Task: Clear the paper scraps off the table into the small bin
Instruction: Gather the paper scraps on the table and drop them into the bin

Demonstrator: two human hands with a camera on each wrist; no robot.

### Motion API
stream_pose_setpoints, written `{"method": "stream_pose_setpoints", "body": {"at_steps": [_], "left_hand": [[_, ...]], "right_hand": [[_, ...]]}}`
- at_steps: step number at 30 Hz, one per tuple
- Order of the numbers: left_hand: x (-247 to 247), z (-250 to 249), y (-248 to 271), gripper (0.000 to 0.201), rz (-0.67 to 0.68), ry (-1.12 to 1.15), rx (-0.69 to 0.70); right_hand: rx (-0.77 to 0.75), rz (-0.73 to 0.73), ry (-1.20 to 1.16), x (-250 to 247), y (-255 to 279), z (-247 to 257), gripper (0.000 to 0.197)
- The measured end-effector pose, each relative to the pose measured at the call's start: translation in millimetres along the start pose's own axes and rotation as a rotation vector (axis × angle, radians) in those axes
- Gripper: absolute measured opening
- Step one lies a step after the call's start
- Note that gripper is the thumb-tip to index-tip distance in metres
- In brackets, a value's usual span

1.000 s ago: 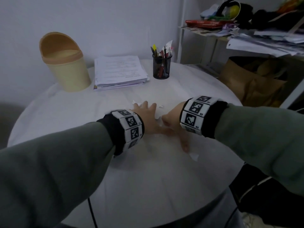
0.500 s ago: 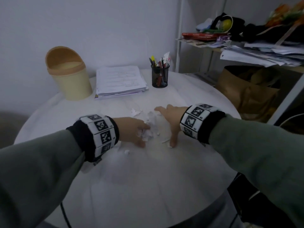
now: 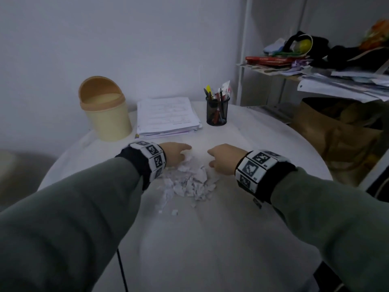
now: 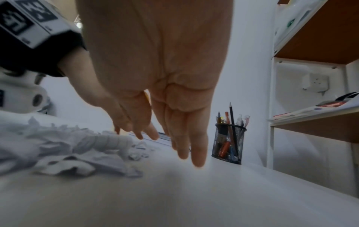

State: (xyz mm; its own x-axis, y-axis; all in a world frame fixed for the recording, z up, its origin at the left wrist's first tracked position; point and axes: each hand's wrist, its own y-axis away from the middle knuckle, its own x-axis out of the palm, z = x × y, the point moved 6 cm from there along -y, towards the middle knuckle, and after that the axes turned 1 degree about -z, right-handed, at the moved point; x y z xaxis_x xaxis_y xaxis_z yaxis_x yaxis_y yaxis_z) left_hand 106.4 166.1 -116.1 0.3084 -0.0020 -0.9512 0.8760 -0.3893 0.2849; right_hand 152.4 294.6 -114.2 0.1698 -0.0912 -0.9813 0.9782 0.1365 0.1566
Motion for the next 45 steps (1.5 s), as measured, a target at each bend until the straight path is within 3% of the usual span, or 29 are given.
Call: {"method": "stream_pose_setpoints", "body": {"at_steps": [5,8,12,14,16,20,23,29,33,35,37,39,45], "left_hand": [[15,-8,2,0.045,0.07,-0.023,0.04],[15,-2,22,0.046,0.127,-0.017,0.086],[4,18,50,0.04,0.039,0.043,0.098],[-2,31,57,0.038,-0.051,0.048,0.066],[0,42,58,0.045,-0.05,0.019,0.012],[14,51,56,0.056,0.06,-0.001,-0.089],[15,47,53,0.054,0.07,0.051,-0.106],[23,27,71,0.049,0.114,0.054,0.035],[20,24,82,0.067,0.021,0.019,0.049],[21,21,83,0.077,0.007,0.011,0.053],[25,16,83,0.08,0.026,-0.005,0.079],[30,15,81,0.074,0.034,-0.022,0.079],[27,22,80,0.043,-0.049,0.045,0.029]], "right_hand": [[-0.089,0.183,0.021,26,13,28,0.038],[-0.134,0.21,0.03,30,19,41,0.037],[-0.152,0.099,0.057,16,21,42,0.035],[-0.129,0.034,0.057,5,16,40,0.031],[-0.104,0.032,0.053,1,9,38,0.036],[-0.062,0.121,0.112,5,-5,37,0.05],[-0.092,0.184,0.14,10,-9,39,0.048],[-0.193,0.336,0.157,17,14,52,0.044],[-0.194,0.202,0.101,8,23,55,0.043],[-0.194,0.12,0.075,2,27,58,0.056],[-0.198,0.128,0.067,6,33,63,0.069],[-0.22,0.154,0.11,13,37,68,0.07],[-0.233,0.116,0.11,19,35,71,0.046]]}}
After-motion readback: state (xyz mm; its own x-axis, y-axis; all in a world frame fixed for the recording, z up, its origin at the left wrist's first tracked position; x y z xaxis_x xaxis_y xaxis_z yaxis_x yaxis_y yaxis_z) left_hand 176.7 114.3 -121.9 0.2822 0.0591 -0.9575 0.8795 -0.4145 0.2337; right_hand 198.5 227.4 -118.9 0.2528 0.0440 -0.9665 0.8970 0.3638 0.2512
